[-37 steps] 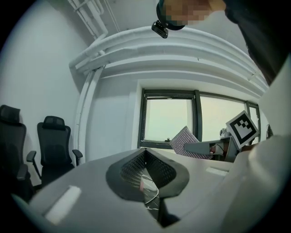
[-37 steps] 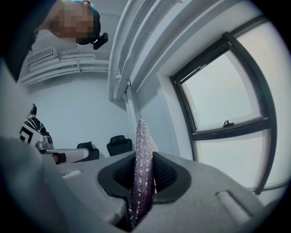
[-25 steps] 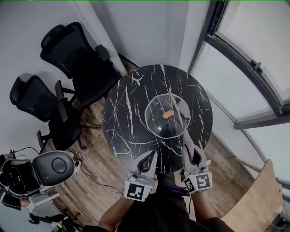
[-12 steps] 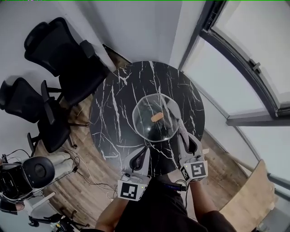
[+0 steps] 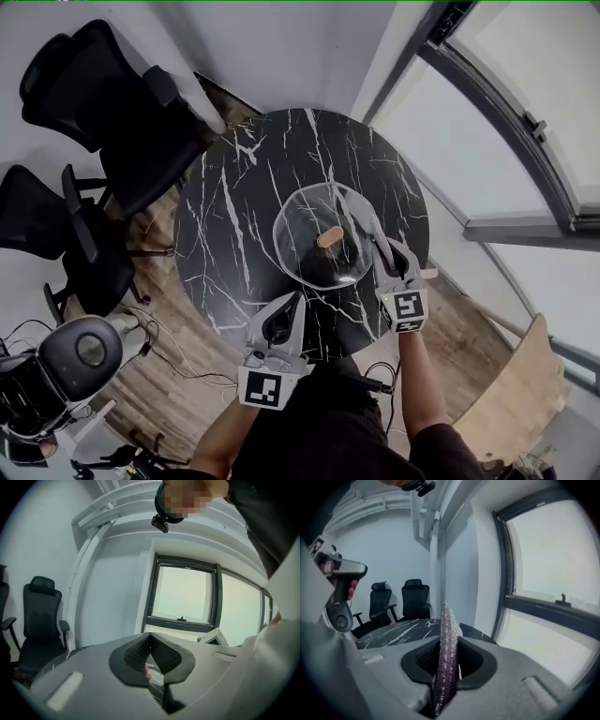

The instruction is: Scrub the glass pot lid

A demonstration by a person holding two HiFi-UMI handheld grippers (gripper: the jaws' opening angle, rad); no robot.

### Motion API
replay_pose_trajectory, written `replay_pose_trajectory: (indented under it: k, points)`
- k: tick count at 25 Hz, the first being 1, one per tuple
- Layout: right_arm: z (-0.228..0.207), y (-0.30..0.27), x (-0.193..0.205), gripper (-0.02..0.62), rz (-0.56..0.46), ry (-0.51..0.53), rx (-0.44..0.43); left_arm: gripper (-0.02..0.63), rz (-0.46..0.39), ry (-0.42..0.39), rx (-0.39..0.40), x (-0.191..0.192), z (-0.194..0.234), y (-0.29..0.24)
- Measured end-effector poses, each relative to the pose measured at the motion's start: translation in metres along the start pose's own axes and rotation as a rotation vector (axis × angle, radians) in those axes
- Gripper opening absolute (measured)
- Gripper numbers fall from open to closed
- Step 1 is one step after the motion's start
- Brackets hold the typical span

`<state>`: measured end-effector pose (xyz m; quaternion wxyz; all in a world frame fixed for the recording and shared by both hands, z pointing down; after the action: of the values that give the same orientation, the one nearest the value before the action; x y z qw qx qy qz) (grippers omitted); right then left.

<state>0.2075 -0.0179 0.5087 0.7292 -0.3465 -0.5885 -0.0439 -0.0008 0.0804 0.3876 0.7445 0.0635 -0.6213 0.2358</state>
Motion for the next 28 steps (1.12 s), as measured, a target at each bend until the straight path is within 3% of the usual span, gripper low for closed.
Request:
replay_pose_trajectory:
  k: [3,7,13,18,22,28]
  points:
    - [0.001,-0.027,0.013,0.072,0.064,0.079,-0.014,0.003,0.045,0.022,0.05,0.007,0.011,0.001]
    - [-0.003,-0.053,0.033,0.072,0.133,0.078,-0.036,0.003,0.02,-0.049,0.113,0.0,0.026,-0.011]
    - [-0.013,-0.076,0.054,0.072,0.173,0.118,-0.065,0.003,0.009,-0.002,0.117,0.001,0.032,-0.021]
    - [-0.017,-0.097,0.076,0.072,0.232,0.251,-0.132,0.003,0.03,-0.013,0.124,0.016,0.027,-0.027]
    - [-0.011,-0.102,0.088,0.072,0.294,0.239,-0.183,0.003,0.058,-0.004,0.114,0.025,0.024,-0.029]
    - [-0.004,-0.1,0.094,0.074,0.281,0.247,-0.197,0.003,0.076,-0.015,0.094,0.028,0.021,-0.033]
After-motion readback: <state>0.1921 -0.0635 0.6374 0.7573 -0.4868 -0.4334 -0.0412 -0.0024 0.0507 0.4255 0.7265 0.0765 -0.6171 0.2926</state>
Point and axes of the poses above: the fingertips, and each gripper's own axes: y backward along the fingers, z to its left, x out of its underside, the point moved 5 cm from there along y, backward along the fingers, and after that the axes turned 2 degrees about y, right-handed, at the moved point
